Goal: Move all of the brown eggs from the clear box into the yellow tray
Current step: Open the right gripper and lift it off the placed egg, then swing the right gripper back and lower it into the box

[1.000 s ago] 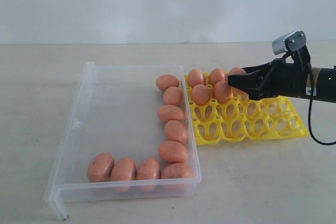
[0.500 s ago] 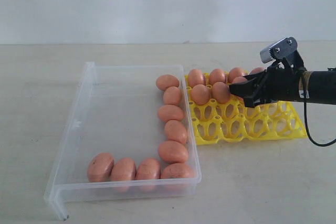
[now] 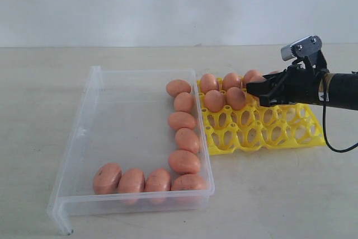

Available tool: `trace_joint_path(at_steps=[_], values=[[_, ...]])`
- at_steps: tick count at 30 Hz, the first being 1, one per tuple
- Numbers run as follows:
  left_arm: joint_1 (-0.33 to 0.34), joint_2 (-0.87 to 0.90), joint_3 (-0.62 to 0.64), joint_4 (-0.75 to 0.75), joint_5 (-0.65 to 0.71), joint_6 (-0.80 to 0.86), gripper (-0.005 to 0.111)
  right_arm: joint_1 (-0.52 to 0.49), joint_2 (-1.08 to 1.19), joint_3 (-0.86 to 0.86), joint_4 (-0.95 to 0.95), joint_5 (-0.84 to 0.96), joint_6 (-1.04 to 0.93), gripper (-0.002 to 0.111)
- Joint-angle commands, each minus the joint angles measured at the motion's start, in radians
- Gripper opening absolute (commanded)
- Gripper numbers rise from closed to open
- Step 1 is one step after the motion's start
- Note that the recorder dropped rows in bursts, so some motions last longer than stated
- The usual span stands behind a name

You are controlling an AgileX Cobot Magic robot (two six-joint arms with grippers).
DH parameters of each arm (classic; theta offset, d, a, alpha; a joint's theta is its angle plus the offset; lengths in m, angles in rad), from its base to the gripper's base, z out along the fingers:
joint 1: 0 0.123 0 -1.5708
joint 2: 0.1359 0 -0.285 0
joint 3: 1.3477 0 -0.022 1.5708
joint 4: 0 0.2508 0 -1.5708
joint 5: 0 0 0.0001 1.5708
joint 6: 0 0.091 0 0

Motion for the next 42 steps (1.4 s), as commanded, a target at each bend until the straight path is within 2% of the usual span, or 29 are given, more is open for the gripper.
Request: trace_joint_path(at_steps=[1,8,16,23,25,27,29,30,32,36,37,40,42], values=[[-0.004,-0.001,0.003,0.006,-0.014,-0.001,-0.004,0.002,-0.004,-0.002,0.008,-0.031,0.003,0.059],[-0.004,-0.001,0.003,0.006,-0.012,-0.001,-0.004,0.002,-0.004,-0.002,-0.004,-0.034,0.034,0.059],[-0.004,-0.001,0.003,0.006,-0.012,-0.001,-0.004,0.002,-0.099,-0.002,-0.057,-0.083,0.218,0.059],[-0.004,-0.001,0.003,0.006,-0.01,-0.001,-0.004,0.031,-0.254,-0.002,-0.057,-0.245,0.358,0.059],[-0.004,-0.001,0.003,0.006,-0.002,-0.001,-0.004,0.091,-0.291,-0.002,-0.07,-0.307,0.409,0.051],[-0.004,-0.001,0.003,0.006,0.018,-0.001,-0.004,0.173,-0.327,-0.012,-0.103,-0.322,0.414,0.032],[-0.004,-0.001,0.003,0.006,0.041,-0.001,-0.004,0.29,-0.345,-0.028,-0.148,-0.271,0.387,0.007],[-0.004,-0.001,0.003,0.006,0.048,-0.001,-0.004,0.339,-0.35,-0.034,-0.159,-0.229,0.357,0.0],[-0.004,-0.001,0.003,0.006,0.048,-0.001,-0.004,0.467,-0.35,-0.047,-0.167,-0.026,0.223,0.0],[-0.004,-0.001,0.003,0.006,0.048,-0.001,-0.004,0.702,-0.337,-0.089,-0.161,0.622,-0.057,0.0],[-0.004,-0.001,0.003,0.006,0.048,-0.001,-0.004,0.764,-0.324,-0.11,-0.161,0.864,-0.071,0.0],[-0.004,-0.001,0.003,0.006,0.05,-0.005,-0.004,0.863,-0.268,-0.205,-0.118,1.362,-0.083,0.0],[-0.004,-0.001,0.003,0.006,0.05,-0.008,-0.004,0.874,-0.24,-0.279,-0.005,1.52,-0.236,0.0]])
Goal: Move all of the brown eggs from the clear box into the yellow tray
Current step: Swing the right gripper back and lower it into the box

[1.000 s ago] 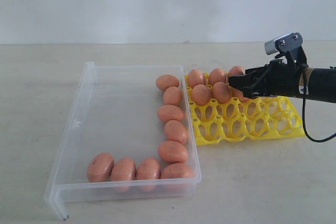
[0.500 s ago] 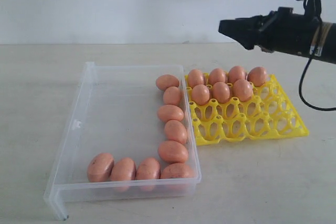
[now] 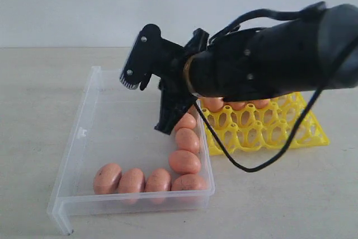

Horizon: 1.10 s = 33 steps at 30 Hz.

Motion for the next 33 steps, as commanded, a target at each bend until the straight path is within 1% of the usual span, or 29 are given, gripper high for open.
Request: trace_joint_path(at_steps=[1,2,4,6,7,8,10,12,13,15,17,19,20,24,28,33], values=[[-0.004,-0.001,0.003,0.001,0.009,-0.008,-0.004,0.044,0.057,-0.178,0.281,0.523,-0.334,0.0],[-0.004,-0.001,0.003,0.001,0.01,-0.009,-0.004,0.031,0.067,-0.226,0.452,0.556,-0.477,0.0],[-0.004,-0.001,0.003,0.001,0.01,-0.031,-0.004,-0.005,0.101,-0.359,0.859,0.673,-0.849,0.0],[-0.004,-0.001,0.003,0.001,0.011,-0.07,-0.004,-0.047,0.148,-0.475,1.142,0.834,-1.094,0.0],[-0.004,-0.001,0.003,0.001,0.011,-0.086,-0.004,-0.067,0.177,-0.53,1.237,0.899,-1.177,0.0],[-0.004,-0.001,0.003,0.001,0.011,-0.102,-0.004,-0.079,0.204,-0.575,1.283,0.927,-1.217,0.0],[-0.004,-0.001,0.003,0.001,0.011,-0.102,-0.004,-0.096,0.251,-0.639,1.3,0.937,-1.227,0.001],[-0.004,-0.001,0.003,0.001,0.011,-0.102,-0.004,-0.096,0.284,-0.675,1.272,0.937,-1.227,0.007],[-0.004,-0.001,0.003,0.001,0.011,-0.102,-0.004,-0.096,0.299,-0.687,1.262,0.937,-1.227,0.014],[-0.004,-0.001,0.003,0.001,0.011,-0.102,-0.004,-0.094,0.323,-0.697,1.258,0.94,-1.227,0.03],[-0.004,-0.001,0.003,0.001,0.011,-0.102,-0.004,-0.094,0.347,-0.699,1.237,0.94,-1.218,0.05],[-0.004,-0.001,0.003,0.001,0.011,-0.102,-0.004,-0.094,0.371,-0.699,1.188,0.934,-1.196,0.059],[-0.004,-0.001,0.003,0.001,0.011,-0.102,-0.004,-0.094,0.382,-0.699,1.156,0.924,-1.173,0.061],[-0.004,-0.001,0.003,0.001,0.011,-0.102,-0.004,-0.094,0.41,-0.699,1.065,0.858,-1.117,0.061],[-0.004,-0.001,0.003,0.001,0.011,-0.097,-0.004,-0.094,0.429,-0.699,1.063,0.791,-1.116,0.061],[-0.004,-0.001,0.003,0.001,0.029,-0.036,-0.004,-0.094,0.446,-0.699,1.063,0.764,-1.118,0.061]])
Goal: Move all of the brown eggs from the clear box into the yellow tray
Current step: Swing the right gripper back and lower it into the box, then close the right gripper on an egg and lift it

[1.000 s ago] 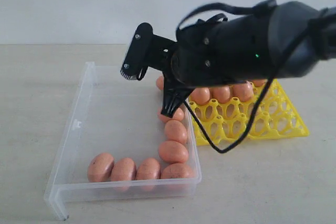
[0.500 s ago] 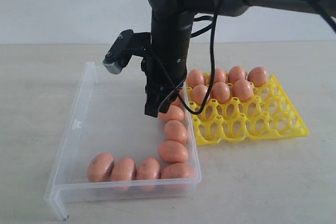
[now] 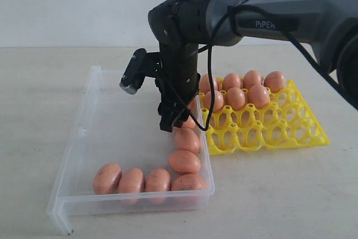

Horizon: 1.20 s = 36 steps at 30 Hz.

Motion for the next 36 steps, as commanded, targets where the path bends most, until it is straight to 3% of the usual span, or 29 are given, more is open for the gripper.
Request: trace_joint_path(at_steps=[1,14,25,33,36], values=[[-0.004,-0.001,0.003,0.001,0.008,0.046,-0.004,-0.004,0.014,-0.005,-0.007,-0.024,0.003,0.061],[-0.004,-0.001,0.003,0.001,0.004,0.046,-0.004,-0.004,0.067,-0.005,-0.022,-0.101,0.01,0.059],[-0.004,-0.001,0.003,0.001,0.004,0.046,-0.004,-0.004,0.067,-0.005,-0.028,-0.155,0.083,0.002],[-0.004,-0.001,0.003,0.001,0.004,0.046,-0.004,0.024,-0.018,-0.008,-0.021,-0.296,0.104,0.0],[-0.004,-0.001,0.003,0.001,0.006,0.046,-0.004,0.027,-0.061,-0.008,-0.007,-0.4,0.231,0.0]])
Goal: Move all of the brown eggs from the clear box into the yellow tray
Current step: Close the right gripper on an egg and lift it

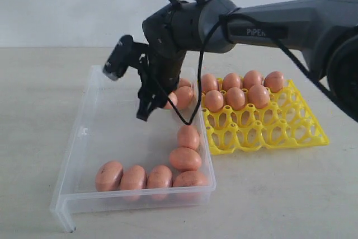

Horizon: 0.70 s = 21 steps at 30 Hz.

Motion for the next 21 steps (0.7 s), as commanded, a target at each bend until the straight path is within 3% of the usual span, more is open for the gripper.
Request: trace_joint_path(at_steps=[1,6,8,11,14,16,18,20,21], values=[[-0.004,-0.001,0.003,0.001,0.004,0.004,-0.004,0.006,-0.078,-0.005,0.026,-0.16,0.18,0.0],[-0.004,-0.001,0.003,0.001,0.004,0.004,-0.004,0.004,-0.088,0.038,0.084,-0.412,0.456,0.0],[-0.004,-0.001,0.003,0.001,0.004,0.004,-0.004,0.008,-0.123,0.197,0.171,-0.723,0.489,0.0],[-0.004,-0.001,0.003,0.001,0.012,0.004,-0.004,0.006,-0.245,0.609,0.207,-1.325,0.595,0.0],[-0.004,-0.001,0.003,0.001,0.012,0.004,-0.004,-0.029,-0.36,0.885,0.209,-1.708,0.657,0.0],[-0.004,-0.001,0.003,0.003,0.015,0.038,-0.004,-0.152,-0.449,1.027,0.232,-1.863,0.773,0.0],[-0.004,-0.001,0.003,0.011,0.023,0.065,-0.004,-0.343,-0.499,1.063,0.17,-1.853,0.979,0.0],[-0.004,-0.001,0.003,0.018,0.025,0.072,-0.004,-0.625,-0.5,1.046,-0.122,-1.881,1.262,0.0],[-0.004,-0.001,0.003,0.027,0.029,0.072,-0.004,-0.768,-0.484,1.019,-0.359,-1.921,1.399,0.0]])
